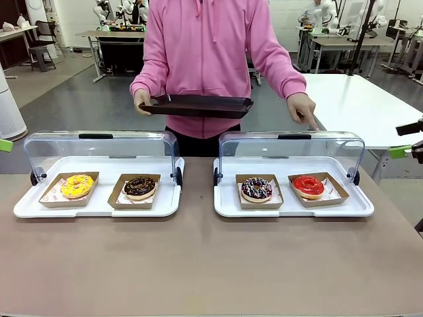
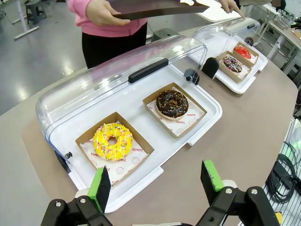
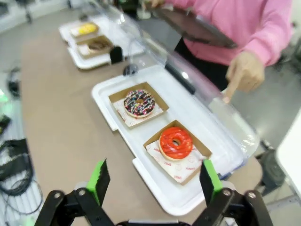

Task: Provide the desired donut to the person.
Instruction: Pick up and lift the Paper togo box containing the Donut pointed at by the person.

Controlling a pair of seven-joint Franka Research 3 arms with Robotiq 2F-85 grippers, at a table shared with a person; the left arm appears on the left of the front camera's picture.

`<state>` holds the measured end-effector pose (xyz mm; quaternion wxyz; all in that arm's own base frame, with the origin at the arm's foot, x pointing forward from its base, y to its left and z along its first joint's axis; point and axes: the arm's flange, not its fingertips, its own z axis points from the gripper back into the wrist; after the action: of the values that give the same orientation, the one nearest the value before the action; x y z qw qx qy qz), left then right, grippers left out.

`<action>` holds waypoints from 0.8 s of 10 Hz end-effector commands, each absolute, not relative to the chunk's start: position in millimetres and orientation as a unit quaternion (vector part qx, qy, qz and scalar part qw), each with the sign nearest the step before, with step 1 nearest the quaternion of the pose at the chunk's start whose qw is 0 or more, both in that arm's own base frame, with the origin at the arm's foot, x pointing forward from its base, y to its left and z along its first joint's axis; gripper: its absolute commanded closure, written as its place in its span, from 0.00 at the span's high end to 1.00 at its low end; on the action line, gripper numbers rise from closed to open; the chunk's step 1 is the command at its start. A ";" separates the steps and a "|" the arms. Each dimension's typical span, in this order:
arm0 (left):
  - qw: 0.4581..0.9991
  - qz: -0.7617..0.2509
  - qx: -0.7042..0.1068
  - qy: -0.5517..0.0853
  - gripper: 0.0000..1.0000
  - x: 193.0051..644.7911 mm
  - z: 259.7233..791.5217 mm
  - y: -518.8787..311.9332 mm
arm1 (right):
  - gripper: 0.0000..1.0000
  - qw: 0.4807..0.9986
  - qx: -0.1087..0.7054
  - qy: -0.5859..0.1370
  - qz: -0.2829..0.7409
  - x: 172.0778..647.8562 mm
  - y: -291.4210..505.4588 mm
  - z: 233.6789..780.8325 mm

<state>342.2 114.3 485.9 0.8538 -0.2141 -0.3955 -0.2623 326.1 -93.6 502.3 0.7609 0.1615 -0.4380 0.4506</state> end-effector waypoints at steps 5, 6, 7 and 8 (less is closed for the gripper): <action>0.849 -0.268 -0.215 -0.401 1.00 343.2 484.3 117.7 | 1.00 0.771 0.043 -0.159 0.615 433.6 -2.4 430.6; 0.849 -0.268 -0.215 -0.401 1.00 343.2 484.3 117.7 | 1.00 0.749 0.032 -0.124 0.650 442.4 -0.3 406.9; 0.849 -0.268 -0.215 -0.401 1.00 343.2 484.3 117.7 | 1.00 0.738 0.025 -0.104 0.666 448.4 -1.9 388.2; 0.849 -0.268 -0.215 -0.401 1.00 343.2 484.3 117.7 | 1.00 0.730 0.019 -0.088 0.678 451.9 -4.9 375.4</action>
<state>342.0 115.0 486.5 0.8550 -0.2117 -0.3948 -0.2615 444.2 2.7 373.3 0.7469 0.0430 -0.0936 0.6569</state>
